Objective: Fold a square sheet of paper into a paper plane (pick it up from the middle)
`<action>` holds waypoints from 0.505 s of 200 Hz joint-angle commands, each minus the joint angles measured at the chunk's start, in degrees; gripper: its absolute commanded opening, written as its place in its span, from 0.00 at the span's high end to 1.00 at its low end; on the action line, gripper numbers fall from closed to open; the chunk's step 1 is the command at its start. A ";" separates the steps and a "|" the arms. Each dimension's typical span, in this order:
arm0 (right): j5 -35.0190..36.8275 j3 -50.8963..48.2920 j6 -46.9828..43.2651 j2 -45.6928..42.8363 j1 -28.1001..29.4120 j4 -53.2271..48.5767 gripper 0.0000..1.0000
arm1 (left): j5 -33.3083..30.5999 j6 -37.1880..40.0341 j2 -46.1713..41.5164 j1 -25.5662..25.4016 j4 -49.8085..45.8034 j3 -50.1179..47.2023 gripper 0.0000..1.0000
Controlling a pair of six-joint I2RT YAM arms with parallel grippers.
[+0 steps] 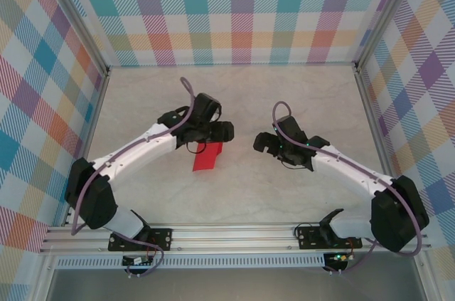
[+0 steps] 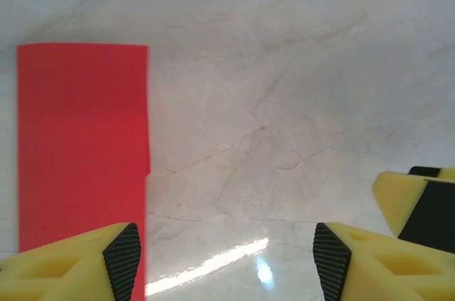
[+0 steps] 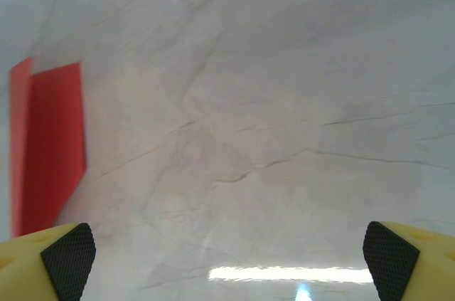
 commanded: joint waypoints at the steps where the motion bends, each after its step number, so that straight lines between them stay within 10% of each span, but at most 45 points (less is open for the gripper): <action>1: -14.42 0.23 -1.74 3.73 0.08 11.47 0.01 | 6.41 -2.44 -2.71 5.86 2.81 -5.85 0.30; 49: -22.51 2.62 5.47 12.81 2.85 20.34 0.03 | 18.60 -9.10 -3.24 18.38 13.80 -20.14 0.30; 101: -24.09 5.50 8.32 18.53 5.09 22.49 0.05 | 19.76 -11.78 -0.09 20.05 19.87 -27.42 0.28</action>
